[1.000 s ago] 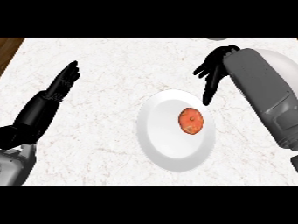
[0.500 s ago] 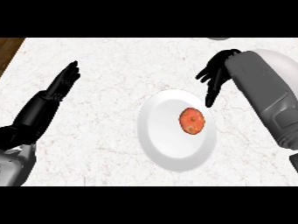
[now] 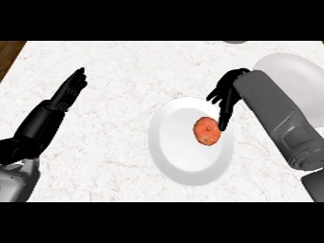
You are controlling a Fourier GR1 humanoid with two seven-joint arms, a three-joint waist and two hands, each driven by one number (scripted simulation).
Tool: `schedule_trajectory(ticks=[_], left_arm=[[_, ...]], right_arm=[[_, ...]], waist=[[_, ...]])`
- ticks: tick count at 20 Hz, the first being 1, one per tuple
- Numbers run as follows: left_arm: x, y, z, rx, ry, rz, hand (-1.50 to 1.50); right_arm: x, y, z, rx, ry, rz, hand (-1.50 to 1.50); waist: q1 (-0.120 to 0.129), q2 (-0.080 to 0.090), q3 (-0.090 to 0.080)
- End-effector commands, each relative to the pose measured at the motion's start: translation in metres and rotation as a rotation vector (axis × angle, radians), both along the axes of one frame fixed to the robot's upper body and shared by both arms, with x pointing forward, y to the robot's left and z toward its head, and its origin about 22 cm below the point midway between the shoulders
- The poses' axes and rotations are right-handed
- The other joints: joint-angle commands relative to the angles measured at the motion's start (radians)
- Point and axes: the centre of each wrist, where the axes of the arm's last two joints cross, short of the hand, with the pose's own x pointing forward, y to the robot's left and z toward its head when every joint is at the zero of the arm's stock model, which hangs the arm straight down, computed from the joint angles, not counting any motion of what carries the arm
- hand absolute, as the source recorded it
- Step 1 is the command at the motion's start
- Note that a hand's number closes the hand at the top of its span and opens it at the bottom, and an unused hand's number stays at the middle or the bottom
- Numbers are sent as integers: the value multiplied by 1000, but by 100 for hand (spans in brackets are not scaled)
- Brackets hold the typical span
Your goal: Pick the squash from the plate and place it in the plate
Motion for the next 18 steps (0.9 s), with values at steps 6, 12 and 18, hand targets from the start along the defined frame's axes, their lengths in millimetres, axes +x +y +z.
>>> schedule_trajectory(ticks=[6, 12, 18], left_arm=[[1, 25, 21, -2, -13, 0, 0], [-3, 0, 0, -18, 5, 15, 0], [11, 18, -2, -19, 10, 40, 0]], right_arm=[[-24, 14, -51, 6, 106, 71, -150], [-26, 31, -53, 3, 169, 124, -150], [-39, 36, -72, 11, 172, 165, -150]], waist=[[-11, -7, 0], [-13, -6, 0], [-36, -11, -1]])
